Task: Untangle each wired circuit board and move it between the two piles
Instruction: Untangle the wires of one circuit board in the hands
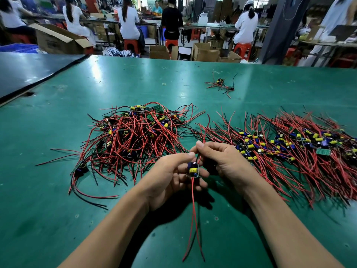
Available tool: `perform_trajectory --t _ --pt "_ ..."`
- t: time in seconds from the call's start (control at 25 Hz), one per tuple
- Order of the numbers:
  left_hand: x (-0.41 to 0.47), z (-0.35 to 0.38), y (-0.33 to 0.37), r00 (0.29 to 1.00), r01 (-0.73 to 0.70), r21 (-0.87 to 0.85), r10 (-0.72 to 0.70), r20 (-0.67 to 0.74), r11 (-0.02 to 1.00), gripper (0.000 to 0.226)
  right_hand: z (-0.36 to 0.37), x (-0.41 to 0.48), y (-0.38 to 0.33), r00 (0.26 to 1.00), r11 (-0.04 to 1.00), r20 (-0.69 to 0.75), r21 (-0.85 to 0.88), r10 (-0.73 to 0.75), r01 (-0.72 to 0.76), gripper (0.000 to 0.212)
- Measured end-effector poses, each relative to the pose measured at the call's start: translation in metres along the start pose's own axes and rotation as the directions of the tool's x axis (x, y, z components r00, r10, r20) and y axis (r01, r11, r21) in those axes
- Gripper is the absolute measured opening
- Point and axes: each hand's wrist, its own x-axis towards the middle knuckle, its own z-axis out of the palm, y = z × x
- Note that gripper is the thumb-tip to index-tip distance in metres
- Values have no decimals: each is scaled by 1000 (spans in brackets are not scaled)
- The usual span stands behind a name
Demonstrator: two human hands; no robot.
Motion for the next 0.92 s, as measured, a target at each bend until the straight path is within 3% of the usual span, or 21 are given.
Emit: perform_trajectory --t 0.16,0.24,0.44,0.6,0.76,0.92 --pt "2 1 -9 994 -51 87 59 -87 995 9 7 -7 -2 993 995 87 54 80 -85 30" --pt "4 3 -11 987 -65 139 84 -135 988 16 6 -8 -5 993 995 94 60 75 -81 26" --pt "1 4 -10 985 -52 250 90 -144 967 25 0 -1 -1 993 985 -90 -163 -72 57 34" --pt "-3 6 -6 997 -25 302 47 -65 953 23 -4 5 -1 969 996 -240 42 -68 80 30" --pt "-2 5 -6 998 -4 235 19 -63 972 19 4 7 0 974 966 -216 257 59 -2 25" --pt "-1 4 -7 1000 -21 87 22 -6 996 18 4 7 -2 976 959 -180 275 119 -66 28"
